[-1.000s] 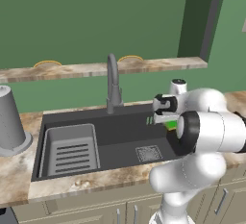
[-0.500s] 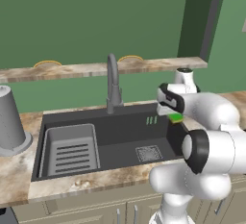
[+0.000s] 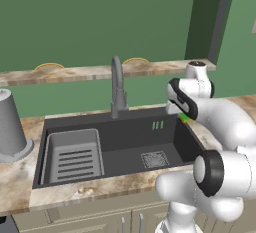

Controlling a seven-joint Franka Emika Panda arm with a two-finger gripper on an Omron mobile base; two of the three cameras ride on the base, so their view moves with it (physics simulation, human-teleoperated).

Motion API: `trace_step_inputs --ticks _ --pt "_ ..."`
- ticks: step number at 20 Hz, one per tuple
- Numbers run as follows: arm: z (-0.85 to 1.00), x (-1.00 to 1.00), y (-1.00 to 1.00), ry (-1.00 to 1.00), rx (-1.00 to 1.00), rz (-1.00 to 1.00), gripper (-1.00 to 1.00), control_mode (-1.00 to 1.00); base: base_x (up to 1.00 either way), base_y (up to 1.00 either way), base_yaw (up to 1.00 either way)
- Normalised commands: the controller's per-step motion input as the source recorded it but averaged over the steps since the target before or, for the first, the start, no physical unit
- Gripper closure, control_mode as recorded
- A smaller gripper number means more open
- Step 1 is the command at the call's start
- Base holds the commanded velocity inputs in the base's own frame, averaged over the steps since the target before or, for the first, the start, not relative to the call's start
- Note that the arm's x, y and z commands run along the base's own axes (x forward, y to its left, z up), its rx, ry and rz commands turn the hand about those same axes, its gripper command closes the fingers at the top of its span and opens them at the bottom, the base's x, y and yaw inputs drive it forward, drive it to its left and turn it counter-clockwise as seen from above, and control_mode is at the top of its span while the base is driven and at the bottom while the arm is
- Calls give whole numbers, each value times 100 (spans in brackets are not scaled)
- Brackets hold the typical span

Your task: Pick up the spray and sponge from the sink, and place them back in the cabinet, and close the cabinet doors.

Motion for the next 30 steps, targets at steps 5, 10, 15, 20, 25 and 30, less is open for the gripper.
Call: trace_step_inputs --ticks 5,10,15,20,25,30 --pt "15 -21 11 0 -1 -2 100 -100 0 0 0" --pt "19 -23 7 0 0 -2 100 -100 0 0 0" --pt "22 -33 0 0 0 -1 100 -100 0 0 0" --pt "14 -36 0 0 0 0 100 -100 0 0 0" --pt "21 -32 1 0 0 -2 100 -100 0 0 0" --pt "23 -27 1 -1 0 -5 100 -100 0 0 0"
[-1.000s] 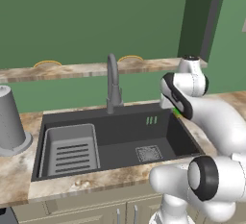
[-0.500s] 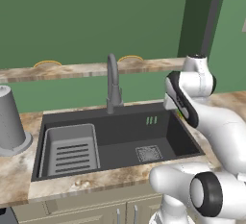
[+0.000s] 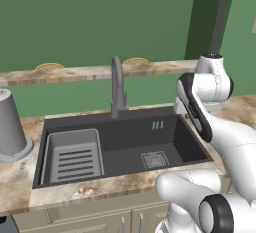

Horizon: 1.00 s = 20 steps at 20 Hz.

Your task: Pick up the spray and sponge from the sink, and place them back in the cabinet, and close the cabinet doors.

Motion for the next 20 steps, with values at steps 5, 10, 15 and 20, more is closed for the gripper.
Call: trace_step_inputs --ticks 5,10,15,20 --pt "26 -20 14 -1 0 -7 100 -100 0 0 0" --pt "19 -18 13 -3 0 -6 100 -100 0 0 0" --pt "9 -15 5 -5 0 -3 100 -100 0 0 0" --pt "21 -18 0 -2 0 0 100 -100 0 0 0"
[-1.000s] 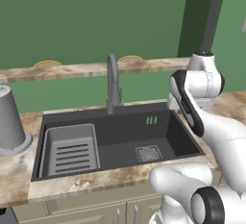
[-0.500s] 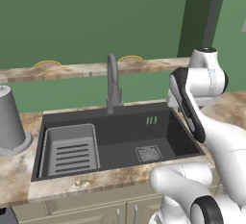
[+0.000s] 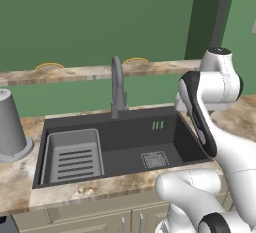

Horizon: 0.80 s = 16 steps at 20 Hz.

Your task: Pick up the spray and sponge from the sink, and place them back in the cabinet, and close the cabinet doors.

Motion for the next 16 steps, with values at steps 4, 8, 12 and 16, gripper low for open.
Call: trace_step_inputs --ticks 4,8,12,16 --pt "26 -16 0 -1 0 0 100 -100 0 0 0" --pt "24 -14 0 -1 0 0 100 -100 0 0 0" --pt "15 -14 0 -1 0 0 100 -100 0 0 0" --pt "11 -15 0 -1 -1 0 100 -100 0 0 0"
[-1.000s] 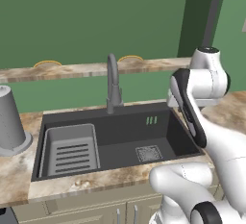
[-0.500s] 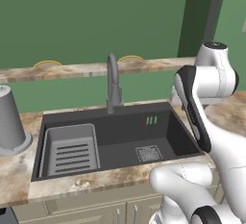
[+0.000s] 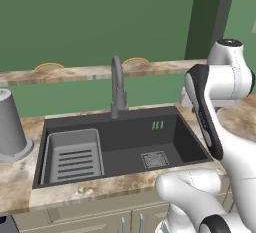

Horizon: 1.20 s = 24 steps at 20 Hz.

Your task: Pick up the spray and sponge from the sink, and place them back in the cabinet, and close the cabinet doors.

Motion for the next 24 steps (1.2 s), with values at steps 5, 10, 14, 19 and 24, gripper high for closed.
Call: trace_step_inputs --ticks 5,10,14,19,24 --pt "7 -17 0 -1 -1 0 100 -100 0 0 0" --pt "4 -16 0 -1 -1 0 100 -100 0 0 0" --pt "1 -4 0 0 0 0 100 100 -14 0 0" --pt "0 0 0 0 0 0 100 100 -39 0 0" --pt "0 0 0 0 0 0 100 100 -62 0 -6"
